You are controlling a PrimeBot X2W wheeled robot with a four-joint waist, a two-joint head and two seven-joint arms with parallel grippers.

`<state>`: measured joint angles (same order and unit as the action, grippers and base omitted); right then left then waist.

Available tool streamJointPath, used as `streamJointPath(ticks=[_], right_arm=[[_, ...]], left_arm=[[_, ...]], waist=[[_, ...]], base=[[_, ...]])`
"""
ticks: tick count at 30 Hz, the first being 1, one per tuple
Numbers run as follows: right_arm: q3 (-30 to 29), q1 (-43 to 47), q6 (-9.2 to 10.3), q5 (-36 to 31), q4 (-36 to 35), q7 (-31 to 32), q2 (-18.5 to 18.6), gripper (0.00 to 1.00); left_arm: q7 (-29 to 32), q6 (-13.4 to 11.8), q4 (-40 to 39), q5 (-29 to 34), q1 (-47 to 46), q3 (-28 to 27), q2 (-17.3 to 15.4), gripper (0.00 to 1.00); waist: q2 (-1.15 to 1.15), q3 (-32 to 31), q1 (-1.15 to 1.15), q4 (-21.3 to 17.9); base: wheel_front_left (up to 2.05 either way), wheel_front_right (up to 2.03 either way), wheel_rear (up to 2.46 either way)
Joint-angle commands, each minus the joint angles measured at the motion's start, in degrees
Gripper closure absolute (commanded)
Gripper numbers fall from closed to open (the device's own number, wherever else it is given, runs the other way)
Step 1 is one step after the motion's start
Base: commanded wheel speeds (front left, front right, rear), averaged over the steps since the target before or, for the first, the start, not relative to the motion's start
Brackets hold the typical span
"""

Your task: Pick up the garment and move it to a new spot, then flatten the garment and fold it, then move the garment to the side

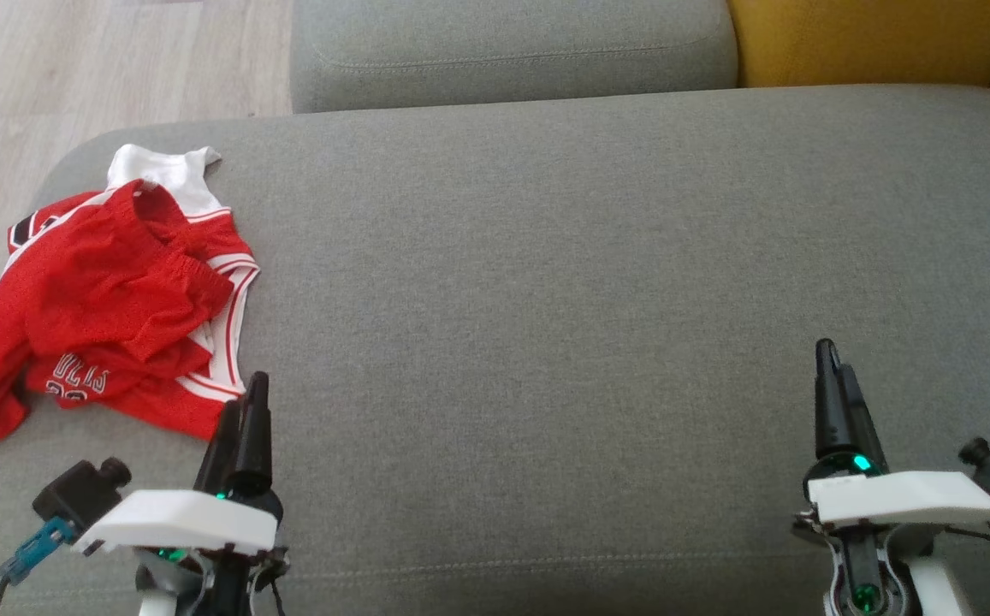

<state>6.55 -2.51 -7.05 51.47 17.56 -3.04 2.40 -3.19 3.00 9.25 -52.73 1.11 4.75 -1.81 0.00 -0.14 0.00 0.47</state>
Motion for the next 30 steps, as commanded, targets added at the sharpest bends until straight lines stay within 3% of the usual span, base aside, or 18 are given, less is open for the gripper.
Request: streamJointPath(ticks=[1, 17, 30], right_arm=[[1.26, -2.78, -0.21, -1.78, -2.06, -0.70, 0.37, 0.00], [7.25, -3.71, -0.27, -14.54, -2.64, -3.55, 0.58, 0.00], [6.78, -3.02, -0.31, -23.34, -3.99, -5.55, 1.02, 0.00]], left_arm=[[-0.52, -0.04, -2.54, 1.48, -1.85, -0.60, -0.65, 0.00], [-3.38, -1.27, -5.49, 14.90, -1.32, 1.75, -0.80, 0.00], [-5.38, -3.00, -8.01, 23.90, -0.68, 2.02, -1.48, 0.00]], waist=[[0.00, -0.01, 0.00, 0.01], [0.00, -0.39, 0.00, 0.09], [0.00, -0.54, 0.00, 0.17]], base=[[0.00, 0.00, 0.00], [0.00, 0.00, 0.00], [0.00, 0.00, 0.00]])
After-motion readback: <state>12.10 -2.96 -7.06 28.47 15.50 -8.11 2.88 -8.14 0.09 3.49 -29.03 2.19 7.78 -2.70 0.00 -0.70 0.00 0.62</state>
